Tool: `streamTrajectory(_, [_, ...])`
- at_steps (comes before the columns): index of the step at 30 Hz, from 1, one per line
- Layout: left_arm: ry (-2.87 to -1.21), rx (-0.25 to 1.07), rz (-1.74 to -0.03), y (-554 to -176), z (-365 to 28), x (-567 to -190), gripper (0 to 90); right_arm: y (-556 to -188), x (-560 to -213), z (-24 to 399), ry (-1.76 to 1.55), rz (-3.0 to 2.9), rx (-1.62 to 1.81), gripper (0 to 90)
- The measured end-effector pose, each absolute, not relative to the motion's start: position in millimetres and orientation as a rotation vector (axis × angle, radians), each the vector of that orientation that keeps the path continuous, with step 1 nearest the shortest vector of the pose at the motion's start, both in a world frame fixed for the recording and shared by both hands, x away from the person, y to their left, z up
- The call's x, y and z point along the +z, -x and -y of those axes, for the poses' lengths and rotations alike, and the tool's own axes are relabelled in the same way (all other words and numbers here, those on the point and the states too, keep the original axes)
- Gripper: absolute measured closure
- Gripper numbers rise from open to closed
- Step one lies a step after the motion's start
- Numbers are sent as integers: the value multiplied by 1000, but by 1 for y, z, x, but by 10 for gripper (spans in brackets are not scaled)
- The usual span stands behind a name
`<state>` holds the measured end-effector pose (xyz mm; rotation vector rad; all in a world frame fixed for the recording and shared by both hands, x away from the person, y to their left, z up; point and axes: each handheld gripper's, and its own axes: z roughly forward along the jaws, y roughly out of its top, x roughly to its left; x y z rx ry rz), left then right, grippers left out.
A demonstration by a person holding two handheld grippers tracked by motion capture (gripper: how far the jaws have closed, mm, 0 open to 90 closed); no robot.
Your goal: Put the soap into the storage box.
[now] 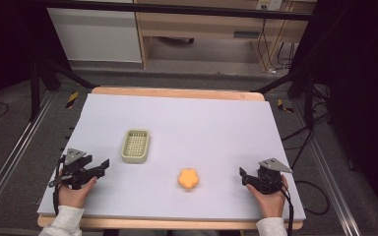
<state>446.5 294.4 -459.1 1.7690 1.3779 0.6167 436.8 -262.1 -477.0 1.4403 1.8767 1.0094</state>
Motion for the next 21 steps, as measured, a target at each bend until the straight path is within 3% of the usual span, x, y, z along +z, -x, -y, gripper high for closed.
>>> streamTrajectory(21, [-1740,561,-1310,-439,-274,-442,292,-436,-476,264,-1456,-1888,1007,209])
